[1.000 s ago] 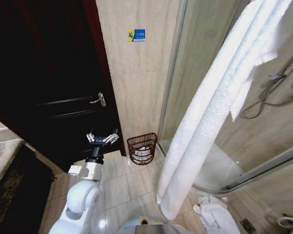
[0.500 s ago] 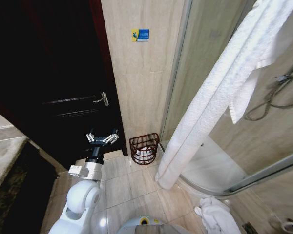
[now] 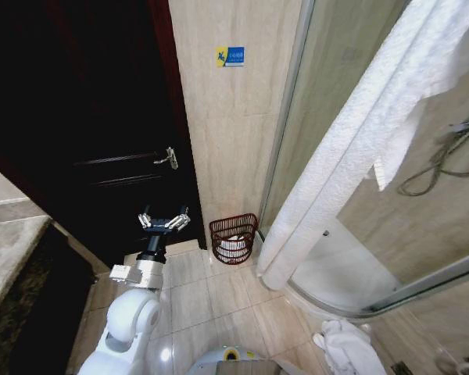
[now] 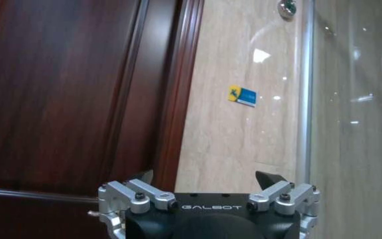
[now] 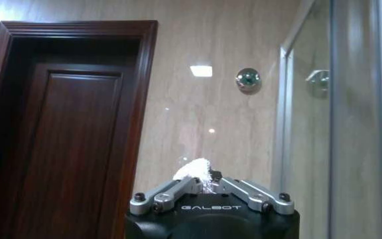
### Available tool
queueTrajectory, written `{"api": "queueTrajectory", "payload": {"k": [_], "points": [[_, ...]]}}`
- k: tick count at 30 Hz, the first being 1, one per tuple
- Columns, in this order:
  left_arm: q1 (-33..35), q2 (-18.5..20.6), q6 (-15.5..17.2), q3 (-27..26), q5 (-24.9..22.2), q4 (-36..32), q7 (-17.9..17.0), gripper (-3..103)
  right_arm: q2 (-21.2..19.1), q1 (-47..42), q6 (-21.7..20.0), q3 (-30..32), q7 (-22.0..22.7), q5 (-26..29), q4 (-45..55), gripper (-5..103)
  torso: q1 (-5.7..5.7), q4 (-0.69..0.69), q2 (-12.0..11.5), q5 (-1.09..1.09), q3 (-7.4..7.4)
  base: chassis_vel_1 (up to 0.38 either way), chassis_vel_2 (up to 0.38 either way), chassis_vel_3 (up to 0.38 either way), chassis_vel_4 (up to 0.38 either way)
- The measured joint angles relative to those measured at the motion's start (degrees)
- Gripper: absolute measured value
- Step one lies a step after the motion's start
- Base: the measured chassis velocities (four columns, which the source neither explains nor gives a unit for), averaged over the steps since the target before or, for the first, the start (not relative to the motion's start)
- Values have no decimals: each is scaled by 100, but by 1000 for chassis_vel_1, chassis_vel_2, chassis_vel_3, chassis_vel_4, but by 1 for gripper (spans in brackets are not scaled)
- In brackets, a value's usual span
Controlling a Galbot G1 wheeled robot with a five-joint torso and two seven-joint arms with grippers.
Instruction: Discard the used towel into the hamper.
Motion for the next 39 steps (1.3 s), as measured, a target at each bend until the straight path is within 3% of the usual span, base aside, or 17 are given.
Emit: {"api": "queueTrajectory", "payload": {"k": [17,24,39], "points": [[0,0,0,0,0,0,0,100,200,-44,-112,-29,-160,-221,81,2,1,3,0,-1,0,67,56,59,62],[0,0,0,1,0,0,0,100,238,-51,-112,-38,-195,-263,125,2,1,-2,0,1,0,17,9,-14,-11],[0,1,0,-2,0,0,0,100,318,-55,-60,-44,-53,-55,237,2,1,1,0,-2,0,90,91,-81,-73]]}}
